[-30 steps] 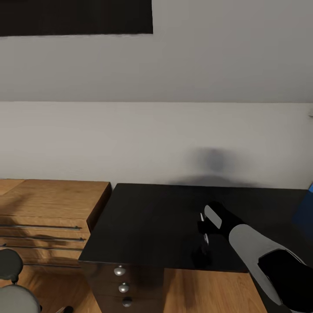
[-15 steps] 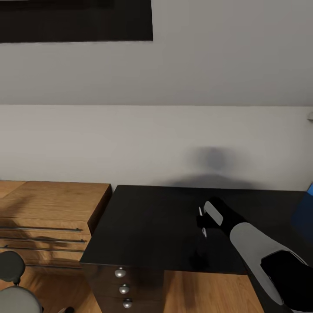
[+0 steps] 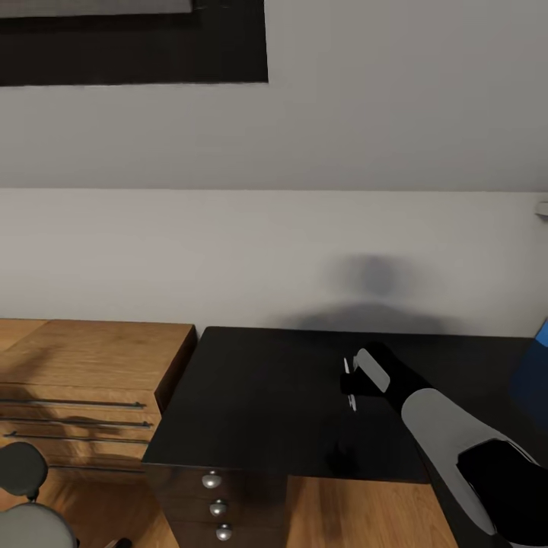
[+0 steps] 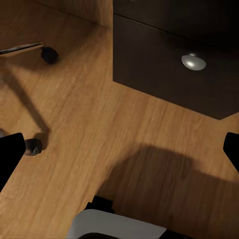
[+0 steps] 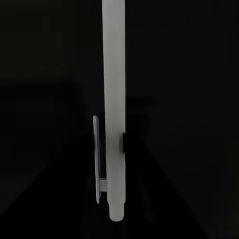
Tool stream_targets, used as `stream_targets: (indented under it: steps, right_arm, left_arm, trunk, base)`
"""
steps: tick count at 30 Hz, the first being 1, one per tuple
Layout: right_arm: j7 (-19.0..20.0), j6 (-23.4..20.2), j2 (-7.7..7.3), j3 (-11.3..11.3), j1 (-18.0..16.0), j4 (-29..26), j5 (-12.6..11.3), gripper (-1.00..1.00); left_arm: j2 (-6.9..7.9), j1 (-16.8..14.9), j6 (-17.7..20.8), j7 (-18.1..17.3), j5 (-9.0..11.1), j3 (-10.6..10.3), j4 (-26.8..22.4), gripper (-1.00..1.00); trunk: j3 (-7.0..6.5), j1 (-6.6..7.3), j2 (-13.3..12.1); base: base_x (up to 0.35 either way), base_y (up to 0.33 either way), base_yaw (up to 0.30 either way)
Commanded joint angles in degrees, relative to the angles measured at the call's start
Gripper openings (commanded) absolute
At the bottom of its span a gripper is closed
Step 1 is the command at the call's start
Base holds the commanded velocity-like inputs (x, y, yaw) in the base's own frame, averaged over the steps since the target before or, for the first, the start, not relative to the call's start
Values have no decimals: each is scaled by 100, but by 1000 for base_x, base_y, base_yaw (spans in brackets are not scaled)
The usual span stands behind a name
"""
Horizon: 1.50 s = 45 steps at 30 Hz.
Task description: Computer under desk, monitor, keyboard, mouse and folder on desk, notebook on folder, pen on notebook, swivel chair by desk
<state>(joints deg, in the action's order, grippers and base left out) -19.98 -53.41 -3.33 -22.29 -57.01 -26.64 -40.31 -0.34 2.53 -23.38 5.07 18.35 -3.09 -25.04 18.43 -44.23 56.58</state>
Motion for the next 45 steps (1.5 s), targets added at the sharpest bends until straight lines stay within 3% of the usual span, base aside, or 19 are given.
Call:
stream_targets:
  steps: [1,11,21,32,45]
  right_arm:
    - [-37,-16,-11,-40,-4,-16,-66,-100]
    - [-25,-8,10,-41,16,-55,-128,-100]
    - [-37,-179,35,-46,34,-369,-564,-100]
    - [-51,-326,4,-35,40,-534,-616,-100]
    - [-69,-178,3,-40,66,-530,-609,-100]
  left_arm:
    - [7,2,-9,53,6,-33,-10,100]
    - [36,2,-11,40,11,-32,114,100]
    - [33,2,-64,37,42,1,163,100]
    - [42,2,-91,34,69,6,168,100]
    - [43,2,-97,27,69,5,168,100]
  trunk:
    - [-13,22,-37]
    - [-192,241,-438]
    - [-372,461,-839]
    - [-569,703,-1281]
    - [-576,703,-1281]
  base:
    - [0,0,0]
    - [0,0,0]
    - [0,0,0]
    - [0,0,0]
    - [0,0,-12]
